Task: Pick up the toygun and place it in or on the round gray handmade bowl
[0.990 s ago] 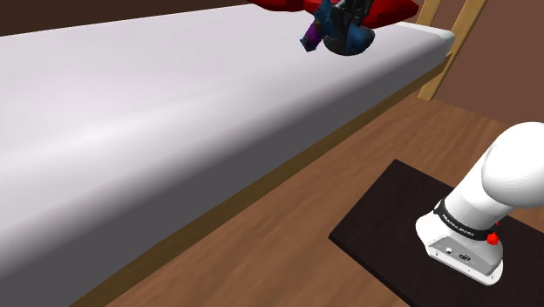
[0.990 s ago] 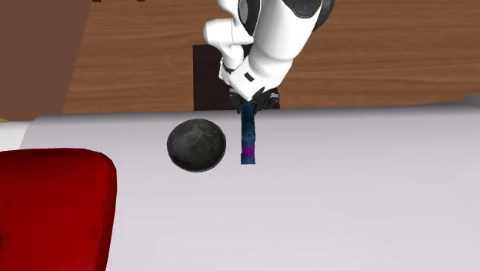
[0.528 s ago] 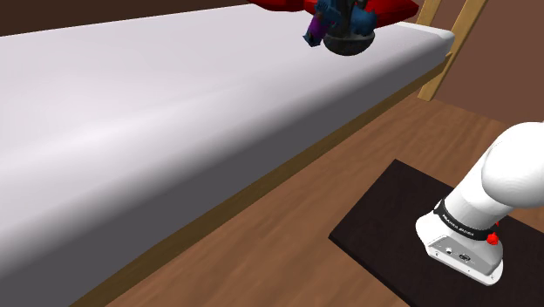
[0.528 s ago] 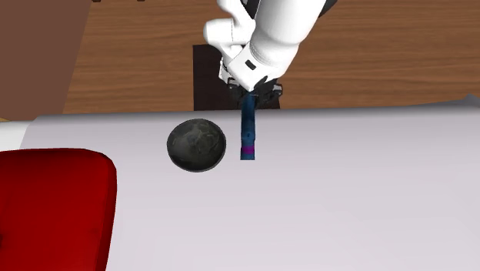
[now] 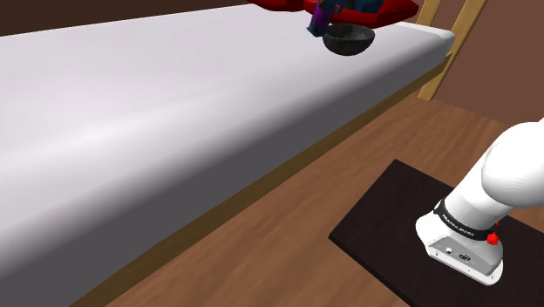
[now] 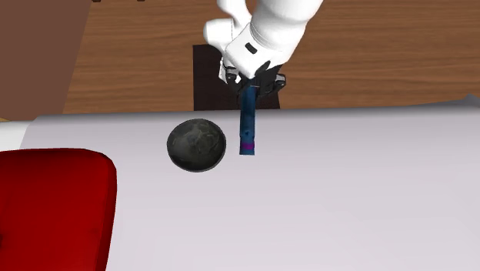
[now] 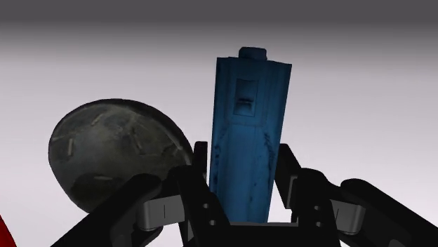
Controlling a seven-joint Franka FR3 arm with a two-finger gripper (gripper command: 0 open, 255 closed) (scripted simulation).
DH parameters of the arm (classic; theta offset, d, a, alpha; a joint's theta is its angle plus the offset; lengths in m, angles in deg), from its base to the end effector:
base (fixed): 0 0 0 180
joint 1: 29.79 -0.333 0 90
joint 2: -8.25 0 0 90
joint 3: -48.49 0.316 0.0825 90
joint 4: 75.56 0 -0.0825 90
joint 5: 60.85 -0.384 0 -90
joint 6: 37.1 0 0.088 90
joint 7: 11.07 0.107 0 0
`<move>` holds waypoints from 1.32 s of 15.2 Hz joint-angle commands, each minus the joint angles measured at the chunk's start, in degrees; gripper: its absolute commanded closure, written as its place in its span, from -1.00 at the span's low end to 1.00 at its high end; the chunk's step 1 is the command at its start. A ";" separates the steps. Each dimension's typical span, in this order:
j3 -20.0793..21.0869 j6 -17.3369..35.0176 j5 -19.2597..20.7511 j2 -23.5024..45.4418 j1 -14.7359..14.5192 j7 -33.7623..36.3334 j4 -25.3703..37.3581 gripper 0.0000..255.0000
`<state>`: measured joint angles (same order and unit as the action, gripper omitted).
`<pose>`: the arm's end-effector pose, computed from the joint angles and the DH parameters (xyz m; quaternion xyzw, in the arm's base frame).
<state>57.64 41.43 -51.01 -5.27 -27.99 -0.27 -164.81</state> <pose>0.4493 0.0499 0.7325 0.9932 -0.0506 0.0389 0.0973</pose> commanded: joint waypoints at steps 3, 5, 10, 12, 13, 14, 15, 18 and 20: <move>-0.62 -2.51 0.47 1.86 0.53 -1.65 4.64 1.00; -2.37 -2.26 0.77 2.69 1.63 -4.53 5.75 1.00; -6.61 -1.91 1.22 5.95 4.40 -11.66 10.00 1.00; -8.24 -1.94 1.22 7.76 5.55 -14.49 12.37 1.00; -9.04 -2.00 1.18 8.79 6.15 -15.91 13.72 1.00; -9.82 -2.10 1.09 9.89 6.77 -17.33 15.19 1.00; -10.02 -2.14 1.06 10.21 6.96 -17.73 15.62 1.00; -10.07 0.80 0.97 8.37 6.98 -17.23 10.80 1.00; -10.11 2.66 0.92 7.29 6.99 -16.92 7.84 1.00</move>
<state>47.62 43.12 -50.06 2.53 -21.07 -17.21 -155.58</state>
